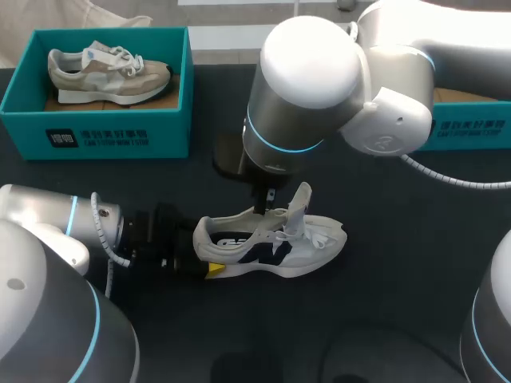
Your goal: Take the shoe out of the shoebox, open the shoe tongue, remove and reinsert the insole, then place the shoe into the shoebox
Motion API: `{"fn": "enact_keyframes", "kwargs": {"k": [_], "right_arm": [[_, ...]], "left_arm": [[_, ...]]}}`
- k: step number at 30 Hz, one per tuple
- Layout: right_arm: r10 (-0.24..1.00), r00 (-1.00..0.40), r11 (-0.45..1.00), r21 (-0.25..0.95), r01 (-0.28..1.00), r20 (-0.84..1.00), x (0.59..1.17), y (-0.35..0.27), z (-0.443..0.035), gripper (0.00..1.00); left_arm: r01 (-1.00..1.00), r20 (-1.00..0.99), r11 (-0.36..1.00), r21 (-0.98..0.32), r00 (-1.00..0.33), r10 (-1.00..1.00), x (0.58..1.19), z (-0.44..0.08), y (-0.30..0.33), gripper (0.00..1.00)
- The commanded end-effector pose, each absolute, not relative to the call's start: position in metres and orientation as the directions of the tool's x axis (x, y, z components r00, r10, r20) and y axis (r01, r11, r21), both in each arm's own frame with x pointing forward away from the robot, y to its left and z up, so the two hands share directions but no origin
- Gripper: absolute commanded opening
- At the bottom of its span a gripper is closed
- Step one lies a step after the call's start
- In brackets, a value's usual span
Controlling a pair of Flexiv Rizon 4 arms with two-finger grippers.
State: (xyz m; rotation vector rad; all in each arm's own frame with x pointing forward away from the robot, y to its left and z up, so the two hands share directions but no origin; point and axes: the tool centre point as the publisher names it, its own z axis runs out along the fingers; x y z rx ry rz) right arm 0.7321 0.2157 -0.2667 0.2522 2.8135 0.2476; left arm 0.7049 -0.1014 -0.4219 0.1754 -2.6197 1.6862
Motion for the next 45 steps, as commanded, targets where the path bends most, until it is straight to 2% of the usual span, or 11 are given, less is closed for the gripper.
{"fn": "enact_keyframes", "kwargs": {"k": [1, 13, 20, 27, 29, 30, 34, 45], "right_arm": [[0.150, -0.962, 0.981, 0.152, 0.116, -0.230, 0.736, 0.231, -0.296, 0.00], [0.008, -0.998, 0.999, 0.054, 0.005, -0.060, 0.730, 0.257, -0.349, 0.00], [0.053, -0.998, 0.998, -0.042, 0.054, -0.018, 0.720, 0.241, -0.374, 0.00], [0.112, -0.992, 0.992, -0.045, 0.115, -0.060, 0.729, 0.227, -0.378, 0.00], [0.114, -0.992, 0.992, -0.045, 0.117, -0.062, 0.733, 0.226, -0.379, 0.09], [0.117, -0.991, 0.992, -0.047, 0.120, -0.066, 0.734, 0.226, -0.379, 0.18], [0.124, -0.989, 0.991, -0.040, 0.128, -0.077, 0.739, 0.226, -0.384, 0.29], [0.092, -0.995, 0.995, -0.035, 0.091, 0.026, 0.729, 0.237, -0.422, 0.22]], "left_arm": [[-0.106, 0.079, 0.412, -0.905, -0.993, -0.082, 0.705, -0.424, -0.101, 0.00], [-0.106, 0.079, 0.412, -0.905, -0.993, -0.082, 0.705, -0.424, -0.101, 0.00], [-0.106, 0.079, 0.412, -0.905, -0.993, -0.082, 0.705, -0.424, -0.101, 0.00], [-0.106, 0.079, 0.412, -0.905, -0.993, -0.082, 0.705, -0.424, -0.101, 0.00], [-0.106, 0.079, 0.412, -0.905, -0.993, -0.082, 0.705, -0.424, -0.101, 0.00], [-0.106, 0.079, 0.412, -0.905, -0.993, -0.082, 0.705, -0.424, -0.101, 0.00], [-0.106, 0.079, 0.412, -0.905, -0.993, -0.082, 0.705, -0.424, -0.101, 0.00], [-0.106, 0.079, 0.412, -0.905, -0.993, -0.082, 0.705, -0.424, -0.101, 0.00]]}}
